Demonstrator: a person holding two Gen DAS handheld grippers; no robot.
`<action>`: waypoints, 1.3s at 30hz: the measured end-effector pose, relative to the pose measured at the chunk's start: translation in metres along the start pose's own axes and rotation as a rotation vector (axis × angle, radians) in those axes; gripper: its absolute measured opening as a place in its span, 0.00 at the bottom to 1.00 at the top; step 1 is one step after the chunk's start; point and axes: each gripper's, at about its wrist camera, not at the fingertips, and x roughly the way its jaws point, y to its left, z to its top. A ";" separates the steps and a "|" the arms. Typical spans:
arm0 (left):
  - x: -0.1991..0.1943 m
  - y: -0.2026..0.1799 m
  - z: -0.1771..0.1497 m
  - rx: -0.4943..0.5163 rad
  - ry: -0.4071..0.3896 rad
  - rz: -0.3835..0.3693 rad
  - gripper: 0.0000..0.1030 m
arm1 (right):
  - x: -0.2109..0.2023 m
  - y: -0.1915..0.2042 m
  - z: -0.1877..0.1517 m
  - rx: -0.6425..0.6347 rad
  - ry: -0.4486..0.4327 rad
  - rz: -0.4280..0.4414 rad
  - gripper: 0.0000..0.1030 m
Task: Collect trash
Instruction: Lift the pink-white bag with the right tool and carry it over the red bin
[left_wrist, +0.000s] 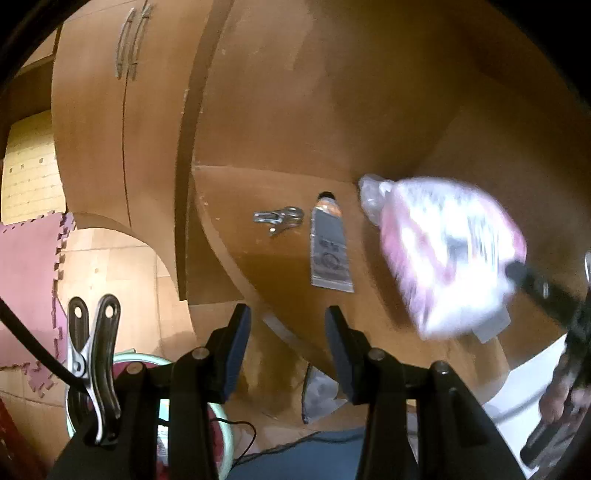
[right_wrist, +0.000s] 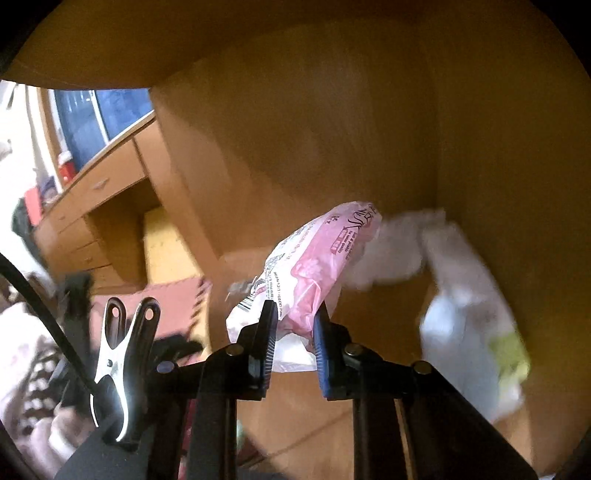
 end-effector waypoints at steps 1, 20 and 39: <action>0.000 -0.003 -0.001 0.006 0.000 -0.006 0.43 | -0.004 -0.006 -0.011 0.030 0.021 0.045 0.19; 0.019 -0.053 -0.014 0.046 0.028 -0.188 0.58 | 0.005 -0.020 -0.047 0.087 0.033 -0.093 0.49; 0.029 -0.079 -0.029 0.099 0.025 -0.204 0.52 | 0.031 -0.039 -0.077 0.199 0.035 -0.087 0.33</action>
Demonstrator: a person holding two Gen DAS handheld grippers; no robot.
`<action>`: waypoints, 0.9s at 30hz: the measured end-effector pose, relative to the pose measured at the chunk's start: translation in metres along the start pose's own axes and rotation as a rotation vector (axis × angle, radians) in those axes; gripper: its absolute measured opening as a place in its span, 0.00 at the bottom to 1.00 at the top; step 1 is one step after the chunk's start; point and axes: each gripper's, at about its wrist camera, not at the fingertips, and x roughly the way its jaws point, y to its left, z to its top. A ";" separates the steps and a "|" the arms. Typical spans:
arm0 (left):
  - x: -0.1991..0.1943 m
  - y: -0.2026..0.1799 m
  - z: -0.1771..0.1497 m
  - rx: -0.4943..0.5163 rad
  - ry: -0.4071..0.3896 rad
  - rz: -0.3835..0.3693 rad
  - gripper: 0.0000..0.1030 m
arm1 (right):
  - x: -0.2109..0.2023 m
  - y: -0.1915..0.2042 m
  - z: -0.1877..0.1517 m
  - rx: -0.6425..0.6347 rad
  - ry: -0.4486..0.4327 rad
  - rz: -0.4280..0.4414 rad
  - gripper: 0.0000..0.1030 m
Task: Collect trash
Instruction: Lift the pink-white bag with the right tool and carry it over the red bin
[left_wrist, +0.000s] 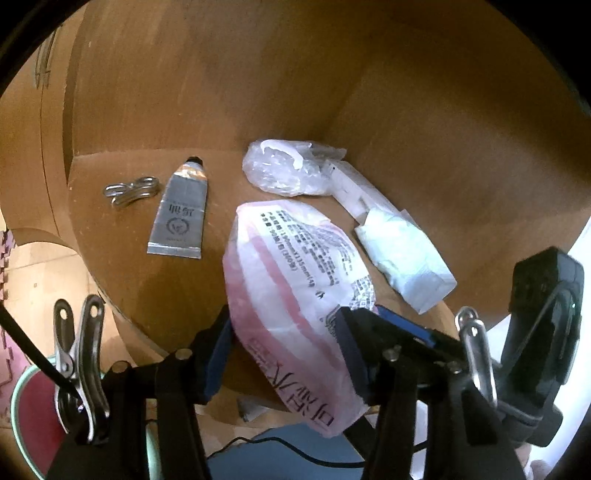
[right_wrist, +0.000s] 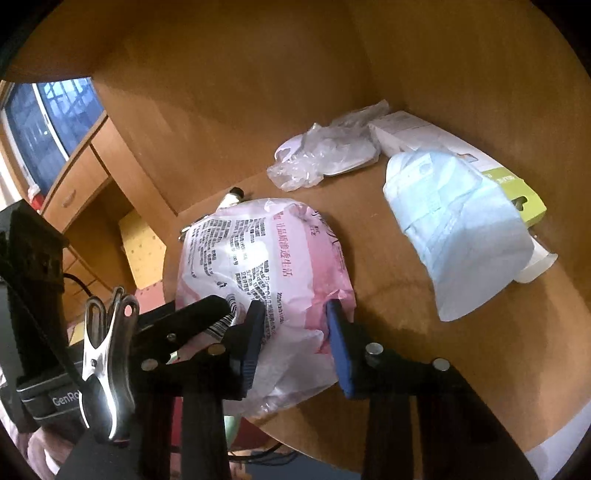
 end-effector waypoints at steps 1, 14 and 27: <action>-0.001 0.002 -0.001 -0.012 0.002 -0.005 0.45 | -0.001 -0.001 -0.002 0.013 -0.012 0.012 0.33; -0.033 0.014 -0.016 -0.048 -0.020 0.043 0.21 | 0.005 0.008 -0.016 0.100 -0.013 0.199 0.26; -0.099 0.070 -0.062 -0.177 -0.037 0.207 0.21 | 0.027 0.093 -0.040 -0.057 0.082 0.313 0.25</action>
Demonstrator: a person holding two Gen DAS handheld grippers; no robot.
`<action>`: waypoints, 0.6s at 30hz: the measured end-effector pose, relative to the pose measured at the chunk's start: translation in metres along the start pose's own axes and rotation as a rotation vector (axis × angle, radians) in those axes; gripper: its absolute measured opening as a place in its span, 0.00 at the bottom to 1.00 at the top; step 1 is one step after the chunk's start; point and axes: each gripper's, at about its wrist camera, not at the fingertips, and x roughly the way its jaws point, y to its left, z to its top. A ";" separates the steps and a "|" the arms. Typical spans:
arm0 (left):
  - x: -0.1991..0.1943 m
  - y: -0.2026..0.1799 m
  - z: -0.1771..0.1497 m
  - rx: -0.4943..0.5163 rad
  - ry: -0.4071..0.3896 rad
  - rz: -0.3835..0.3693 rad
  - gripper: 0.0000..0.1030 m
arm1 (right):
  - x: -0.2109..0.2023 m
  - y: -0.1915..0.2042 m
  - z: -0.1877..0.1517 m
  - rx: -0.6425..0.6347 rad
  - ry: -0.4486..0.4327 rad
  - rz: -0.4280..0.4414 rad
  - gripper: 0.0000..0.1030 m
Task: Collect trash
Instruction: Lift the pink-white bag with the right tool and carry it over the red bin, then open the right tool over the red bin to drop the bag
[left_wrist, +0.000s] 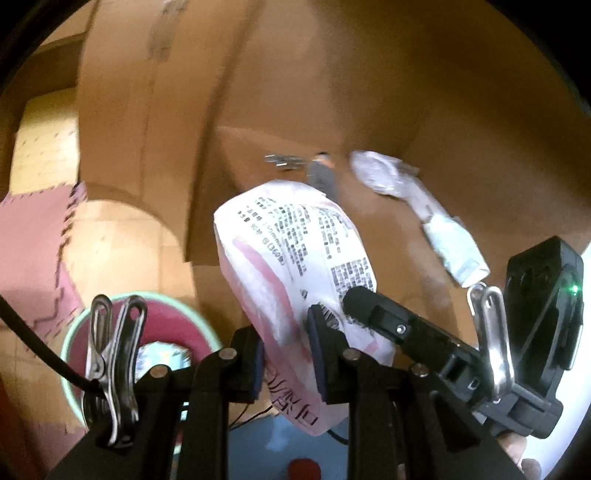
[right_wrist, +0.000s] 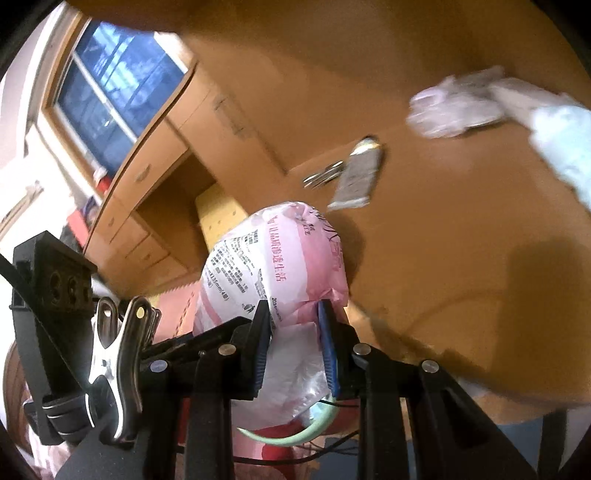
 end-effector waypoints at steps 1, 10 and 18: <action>-0.002 0.006 -0.002 -0.012 0.002 0.009 0.21 | 0.009 0.008 -0.002 -0.014 0.019 0.010 0.25; -0.015 0.058 -0.007 -0.107 0.028 0.073 0.21 | 0.062 0.040 -0.016 -0.063 0.108 0.029 0.25; 0.002 0.098 -0.020 -0.204 0.113 0.100 0.21 | 0.106 0.055 -0.031 -0.101 0.201 0.006 0.25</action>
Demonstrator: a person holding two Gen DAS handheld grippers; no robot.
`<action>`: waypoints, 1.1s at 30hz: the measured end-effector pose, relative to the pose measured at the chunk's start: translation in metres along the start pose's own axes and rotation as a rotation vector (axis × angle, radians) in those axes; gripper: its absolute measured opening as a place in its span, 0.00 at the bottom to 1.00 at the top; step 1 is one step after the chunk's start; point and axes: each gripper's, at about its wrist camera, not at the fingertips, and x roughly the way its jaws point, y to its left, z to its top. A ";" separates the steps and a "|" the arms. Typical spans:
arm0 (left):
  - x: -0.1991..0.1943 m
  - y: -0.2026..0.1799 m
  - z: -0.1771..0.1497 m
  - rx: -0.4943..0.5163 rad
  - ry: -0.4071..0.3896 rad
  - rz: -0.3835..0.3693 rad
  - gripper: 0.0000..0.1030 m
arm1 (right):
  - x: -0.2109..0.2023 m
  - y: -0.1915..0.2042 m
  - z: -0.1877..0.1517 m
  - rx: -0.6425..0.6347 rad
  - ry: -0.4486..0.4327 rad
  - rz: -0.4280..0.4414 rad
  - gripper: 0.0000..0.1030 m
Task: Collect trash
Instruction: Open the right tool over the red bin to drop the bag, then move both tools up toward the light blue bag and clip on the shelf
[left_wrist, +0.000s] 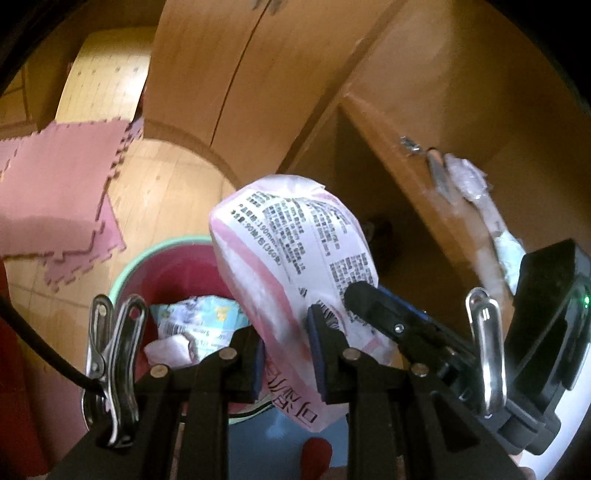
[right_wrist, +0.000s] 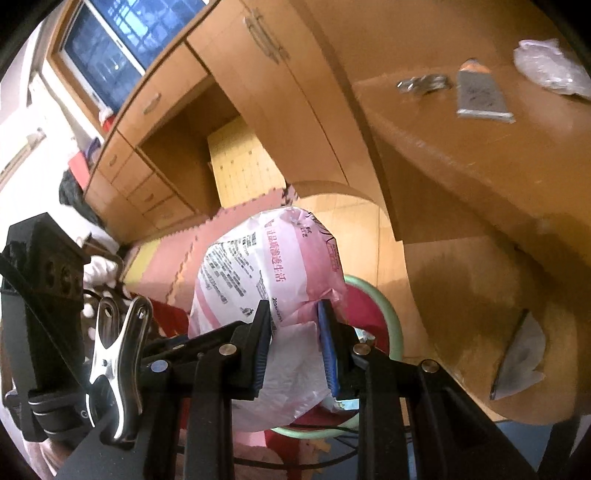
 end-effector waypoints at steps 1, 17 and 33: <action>0.002 0.003 0.000 -0.007 0.006 0.002 0.21 | 0.006 0.001 -0.001 -0.004 0.013 -0.004 0.25; 0.043 0.049 -0.005 -0.068 0.102 0.120 0.22 | 0.076 -0.005 -0.003 0.019 0.182 -0.044 0.28; 0.045 0.055 -0.006 -0.051 0.128 0.185 0.37 | 0.071 -0.006 -0.003 0.047 0.159 -0.038 0.28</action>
